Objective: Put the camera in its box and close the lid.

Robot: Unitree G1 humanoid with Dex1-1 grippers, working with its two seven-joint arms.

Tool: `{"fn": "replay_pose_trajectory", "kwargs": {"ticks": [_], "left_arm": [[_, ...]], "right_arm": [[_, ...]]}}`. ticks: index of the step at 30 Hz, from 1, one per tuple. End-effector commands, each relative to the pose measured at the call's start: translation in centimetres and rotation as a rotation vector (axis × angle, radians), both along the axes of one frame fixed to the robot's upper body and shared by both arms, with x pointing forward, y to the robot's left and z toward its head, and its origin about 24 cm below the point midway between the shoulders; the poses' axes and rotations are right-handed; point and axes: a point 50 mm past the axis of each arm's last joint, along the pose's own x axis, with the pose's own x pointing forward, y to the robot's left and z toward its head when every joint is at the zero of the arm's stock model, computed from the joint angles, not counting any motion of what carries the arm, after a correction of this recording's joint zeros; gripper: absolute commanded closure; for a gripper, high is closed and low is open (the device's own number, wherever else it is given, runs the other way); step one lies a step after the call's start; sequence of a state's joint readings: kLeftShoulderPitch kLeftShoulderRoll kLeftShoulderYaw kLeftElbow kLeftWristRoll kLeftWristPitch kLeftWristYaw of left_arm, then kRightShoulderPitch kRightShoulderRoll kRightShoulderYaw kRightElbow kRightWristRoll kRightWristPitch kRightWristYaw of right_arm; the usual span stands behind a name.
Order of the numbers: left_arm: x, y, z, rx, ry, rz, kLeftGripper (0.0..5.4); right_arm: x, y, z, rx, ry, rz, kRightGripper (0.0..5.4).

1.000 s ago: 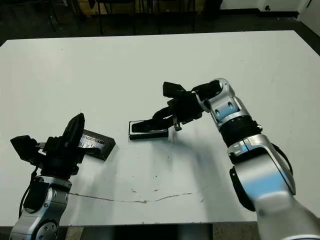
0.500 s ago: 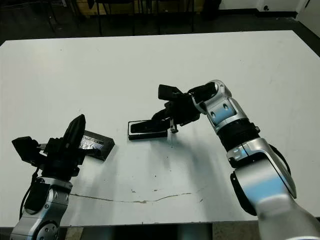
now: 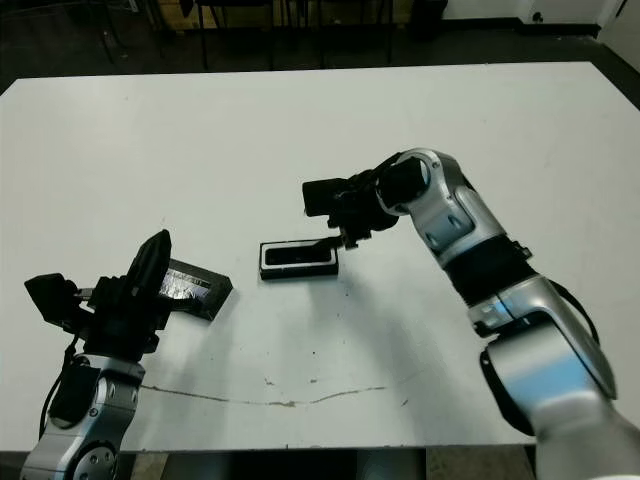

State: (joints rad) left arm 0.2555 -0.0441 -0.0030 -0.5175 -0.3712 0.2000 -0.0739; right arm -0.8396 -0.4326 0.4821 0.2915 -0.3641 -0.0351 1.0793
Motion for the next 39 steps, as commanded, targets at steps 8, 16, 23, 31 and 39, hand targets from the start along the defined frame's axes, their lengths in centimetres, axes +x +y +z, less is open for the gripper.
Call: {"fn": "replay_pose_trajectory", "kwargs": {"ticks": [8, 16, 23, 31, 39], "left_arm": [[-0.2, 0.4, -0.7, 0.014, 0.038, 0.006, 5.40], [-0.5, 1.0, -0.1, 0.023, 0.013, -0.001, 5.40], [-0.8, 4.2, 1.9, 0.171, -0.073, -0.019, 5.40], [0.3, 9.7, 8.6, 0.650, -0.128, -0.186, 5.40], [1.1, 11.2, 12.3, 0.971, 0.083, -0.550, 5.40]], "right_arm": [[-0.7, -3.3, 2.6, 0.300, -0.016, -0.150, 0.51], [-2.6, -4.9, 1.9, 0.681, -0.240, -0.404, 0.43], [-5.3, -6.2, 0.5, 0.751, -0.203, -0.384, 1.71], [-7.0, -7.6, 0.8, 0.798, -0.138, -0.413, 3.17], [-7.4, -7.5, 1.6, 0.815, -0.141, -0.413, 4.67]]}}
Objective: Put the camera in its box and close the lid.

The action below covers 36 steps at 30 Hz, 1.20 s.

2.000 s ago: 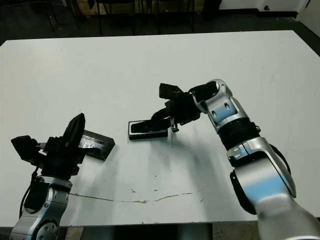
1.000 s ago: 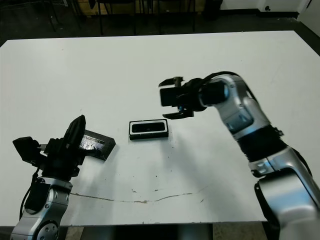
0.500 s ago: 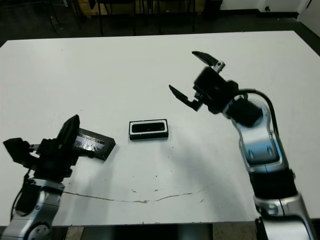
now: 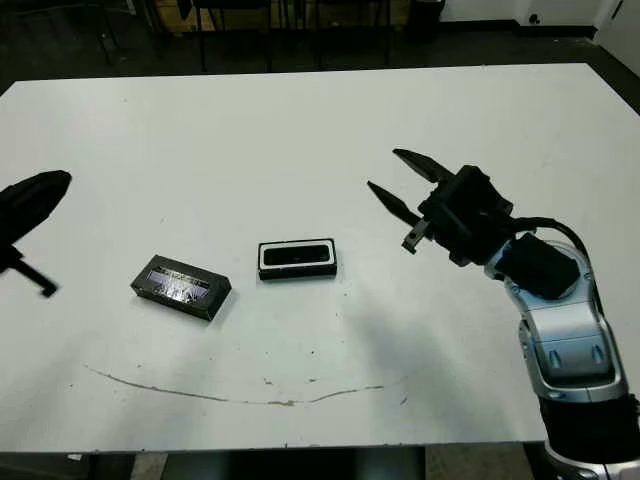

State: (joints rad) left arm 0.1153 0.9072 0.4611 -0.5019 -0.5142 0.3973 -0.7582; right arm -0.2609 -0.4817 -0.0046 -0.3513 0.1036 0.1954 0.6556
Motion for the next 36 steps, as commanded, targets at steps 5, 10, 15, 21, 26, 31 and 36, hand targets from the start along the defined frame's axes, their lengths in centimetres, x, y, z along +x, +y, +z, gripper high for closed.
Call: {"fn": "replay_pose_trajectory", "kwargs": {"ticks": [5, 10, 15, 21, 26, 31, 36], "left_arm": [[3.2, 0.4, 0.7, 0.163, 0.142, -0.029, 5.40], [7.2, -0.5, 0.0, 0.248, 0.216, -0.108, 5.40], [10.9, -1.7, -2.1, 0.307, 0.286, -0.144, 5.40], [13.4, -3.7, -4.8, 0.378, 0.326, -0.187, 5.40], [14.3, -4.6, -6.2, 0.462, 0.404, -0.214, 5.40], [14.7, -5.1, -7.4, 0.551, 0.559, -0.246, 5.40], [14.5, -5.2, -8.6, 0.684, 0.697, -0.295, 5.40]], "right_arm": [[0.0, -0.4, 0.0, -0.006, 0.027, -0.007, 5.39], [0.1, -0.3, 0.1, 0.000, 0.032, -0.001, 5.39], [-0.1, -0.3, 0.2, -0.023, 0.040, -0.016, 5.39], [-0.1, -0.2, 0.1, -0.016, 0.064, -0.017, 5.39], [-0.2, 0.0, 0.0, -0.019, 0.072, -0.013, 5.39], [-0.1, 0.1, -0.2, -0.025, 0.070, -0.006, 5.39], [-0.2, 0.0, -0.2, -0.013, 0.072, -0.008, 5.39]]}}
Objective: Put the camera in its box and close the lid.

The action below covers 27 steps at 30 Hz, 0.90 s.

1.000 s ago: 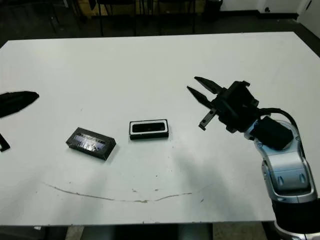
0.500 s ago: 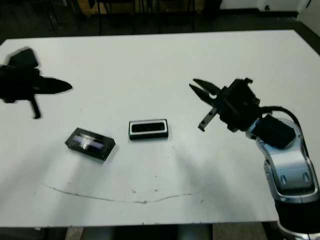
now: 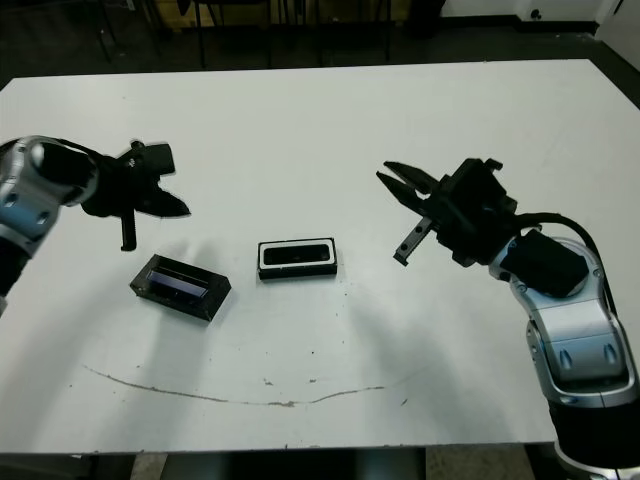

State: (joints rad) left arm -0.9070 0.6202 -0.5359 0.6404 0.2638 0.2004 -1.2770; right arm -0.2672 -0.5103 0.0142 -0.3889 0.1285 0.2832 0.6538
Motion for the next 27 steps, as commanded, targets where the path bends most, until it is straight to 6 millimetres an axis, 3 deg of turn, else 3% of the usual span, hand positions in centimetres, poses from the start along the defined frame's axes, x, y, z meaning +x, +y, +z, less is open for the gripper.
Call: {"fn": "replay_pose_trajectory", "kwargs": {"ticks": [1, 19, 27], "left_arm": [[-0.3, 0.1, -0.9, 0.058, 0.083, -0.004, 5.40], [-2.6, 0.9, -2.9, 0.115, 0.219, -0.024, 5.40], [-5.2, 1.0, -3.0, 0.097, 0.290, -0.053, 5.40]], "right_arm": [[0.0, -0.2, -0.3, 0.001, 0.016, -0.006, 5.39], [0.0, -0.3, -0.3, 0.005, 0.007, -0.019, 5.39], [-0.1, -0.4, -0.3, -0.005, 0.019, -0.023, 5.39]]}}
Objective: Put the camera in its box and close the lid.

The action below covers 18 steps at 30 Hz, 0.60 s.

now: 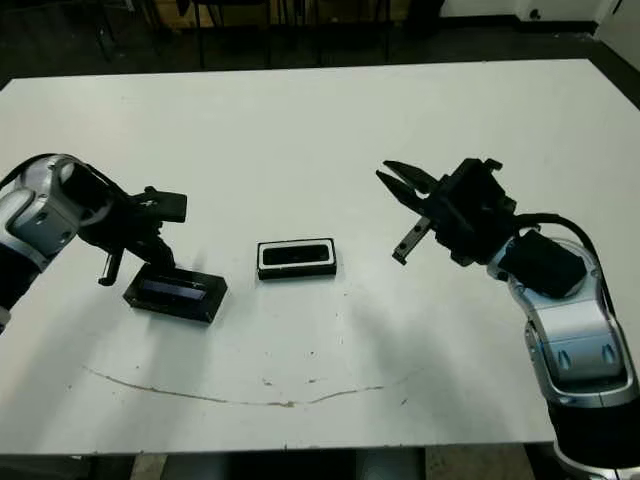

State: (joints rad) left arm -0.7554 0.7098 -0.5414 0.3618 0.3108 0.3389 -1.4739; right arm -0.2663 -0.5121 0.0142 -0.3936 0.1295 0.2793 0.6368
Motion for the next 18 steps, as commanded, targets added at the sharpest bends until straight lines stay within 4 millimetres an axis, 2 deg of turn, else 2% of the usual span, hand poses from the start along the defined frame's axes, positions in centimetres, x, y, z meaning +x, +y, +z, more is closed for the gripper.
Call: {"fn": "replay_pose_trajectory", "kwargs": {"ticks": [1, 9, 18], "left_arm": [[-2.2, 0.6, -1.7, 0.019, 0.102, -0.002, 5.40], [-4.8, 1.4, -1.6, 0.016, 0.133, -0.064, 5.40], [-6.2, 2.2, -1.3, -0.022, 0.095, -0.136, 5.40]], "right_arm": [[-0.1, -0.4, -0.5, -0.010, 0.031, -0.015, 5.39], [-0.2, -0.4, -0.4, -0.024, 0.034, -0.015, 5.39], [-0.2, -0.3, -0.4, -0.023, 0.038, -0.008, 5.39]]}}
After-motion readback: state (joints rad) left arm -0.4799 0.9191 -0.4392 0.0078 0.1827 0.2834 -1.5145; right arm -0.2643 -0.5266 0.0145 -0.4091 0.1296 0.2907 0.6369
